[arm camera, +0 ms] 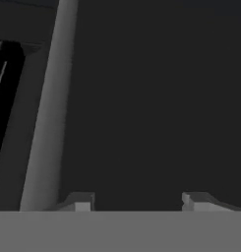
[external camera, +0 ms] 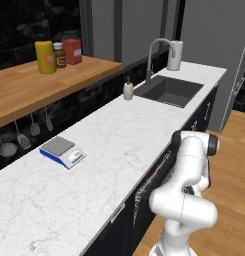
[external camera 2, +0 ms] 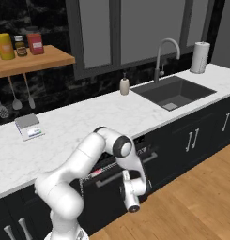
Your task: Pick up the cup and bowl from the counter, place them in the dishwasher, and close the dishwasher door.
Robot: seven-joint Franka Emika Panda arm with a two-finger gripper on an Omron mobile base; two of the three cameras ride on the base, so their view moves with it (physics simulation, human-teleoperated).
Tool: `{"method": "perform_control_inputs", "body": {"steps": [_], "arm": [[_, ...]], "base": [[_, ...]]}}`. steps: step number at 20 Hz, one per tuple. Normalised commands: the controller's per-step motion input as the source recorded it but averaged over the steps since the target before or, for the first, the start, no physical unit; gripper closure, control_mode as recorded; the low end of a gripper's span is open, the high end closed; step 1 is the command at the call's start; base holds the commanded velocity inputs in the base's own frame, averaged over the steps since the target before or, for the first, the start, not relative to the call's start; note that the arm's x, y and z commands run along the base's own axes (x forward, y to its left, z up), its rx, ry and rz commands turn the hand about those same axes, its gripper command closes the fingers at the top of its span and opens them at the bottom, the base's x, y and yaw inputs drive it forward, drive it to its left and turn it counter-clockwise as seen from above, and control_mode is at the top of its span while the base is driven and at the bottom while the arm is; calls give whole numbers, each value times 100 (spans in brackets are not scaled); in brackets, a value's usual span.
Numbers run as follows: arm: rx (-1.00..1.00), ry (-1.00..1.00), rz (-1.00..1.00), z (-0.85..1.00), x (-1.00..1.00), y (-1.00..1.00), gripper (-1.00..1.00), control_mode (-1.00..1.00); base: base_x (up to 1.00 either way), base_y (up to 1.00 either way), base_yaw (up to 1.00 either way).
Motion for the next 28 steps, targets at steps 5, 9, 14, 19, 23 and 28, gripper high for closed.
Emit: {"method": "perform_control_inputs", "body": {"steps": [5, 9, 14, 19, 23, 28], "arm": [[40, 0, 6, -14, 72, 17, -100, -100], [39, 0, 9, -12, 86, 29, -100, -100], [36, 0, 8, -8, 91, 35, -100, -100], [34, 0, 8, -12, 89, 38, -100, -100], [33, 1, 7, -11, 80, 34, -100, -100], [30, 7, 6, 0, 52, 14, -100, -100]], "base": [[0, 0, 0], [0, 0, 0], [0, 0, 0], [0, 0, 0], [0, 0, 0], [0, 0, 0]]}}
